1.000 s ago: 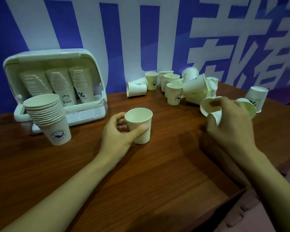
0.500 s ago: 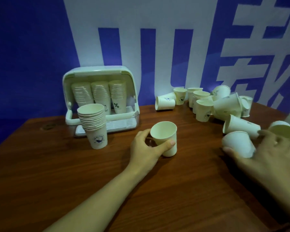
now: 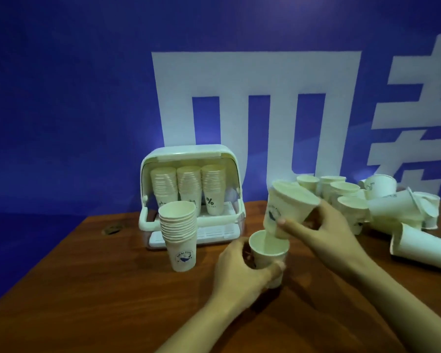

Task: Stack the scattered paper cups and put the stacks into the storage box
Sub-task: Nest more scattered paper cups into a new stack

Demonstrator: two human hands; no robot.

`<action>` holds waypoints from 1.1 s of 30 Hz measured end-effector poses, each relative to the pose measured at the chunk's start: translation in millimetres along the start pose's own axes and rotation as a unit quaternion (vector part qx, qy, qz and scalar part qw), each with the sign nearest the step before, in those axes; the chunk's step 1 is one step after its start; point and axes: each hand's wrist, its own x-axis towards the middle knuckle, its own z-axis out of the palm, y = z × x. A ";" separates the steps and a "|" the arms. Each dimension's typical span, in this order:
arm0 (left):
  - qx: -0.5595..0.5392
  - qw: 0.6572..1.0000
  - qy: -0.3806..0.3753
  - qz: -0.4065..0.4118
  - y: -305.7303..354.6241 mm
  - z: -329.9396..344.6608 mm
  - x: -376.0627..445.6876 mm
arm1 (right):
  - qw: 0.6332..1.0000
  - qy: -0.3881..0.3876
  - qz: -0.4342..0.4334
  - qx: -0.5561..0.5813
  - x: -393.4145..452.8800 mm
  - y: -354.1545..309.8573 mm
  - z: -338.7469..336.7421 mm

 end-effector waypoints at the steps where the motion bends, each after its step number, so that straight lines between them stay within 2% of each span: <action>1: -0.005 1.000 0.008 -0.003 -2.6 -1.7 2.9 | 1.000 -0.019 -0.012 -0.009 5.9 4.1 6.5; 6: -0.029 0.999 0.014 0.010 -14.3 -2.2 13.0 | 0.988 -0.085 -0.031 -0.122 18.9 33.3 27.6; 9: -0.039 0.999 0.009 0.016 -17.0 -4.6 17.9 | 0.990 -0.102 -0.029 -0.097 17.8 41.2 29.2; 12: -0.022 0.999 0.000 0.037 -16.6 -6.0 16.5 | 0.992 -0.088 -0.020 -0.085 10.0 46.3 28.7; 15: -0.009 0.998 0.002 0.059 -15.4 -3.3 13.9 | 0.978 -0.084 -0.046 -0.186 4.2 48.2 28.7; 21: 0.006 0.998 0.019 0.051 -12.7 7.1 20.3 | 0.950 -0.129 -0.034 -0.283 3.9 45.7 17.9; 23: 0.011 0.999 0.010 0.051 -8.2 19.3 23.4 | 0.934 -0.092 -0.004 -0.345 10.7 41.6 -3.6; 25: 0.019 0.998 -0.003 0.054 -4.0 32.0 27.1 | 0.907 -0.002 0.047 -0.419 20.3 40.1 -35.1; 28: 0.014 0.998 -0.024 0.048 -1.7 40.4 30.5 | 0.861 0.105 0.181 -0.464 27.1 54.7 -81.1; 31: 0.003 0.998 -0.035 0.046 -3.9 38.6 28.1 | 0.831 0.090 0.317 -0.449 22.5 78.6 -99.3; 33: 0.001 0.998 -0.037 0.046 -4.4 37.4 25.7 | 0.819 0.096 0.337 -0.455 18.8 90.8 -98.2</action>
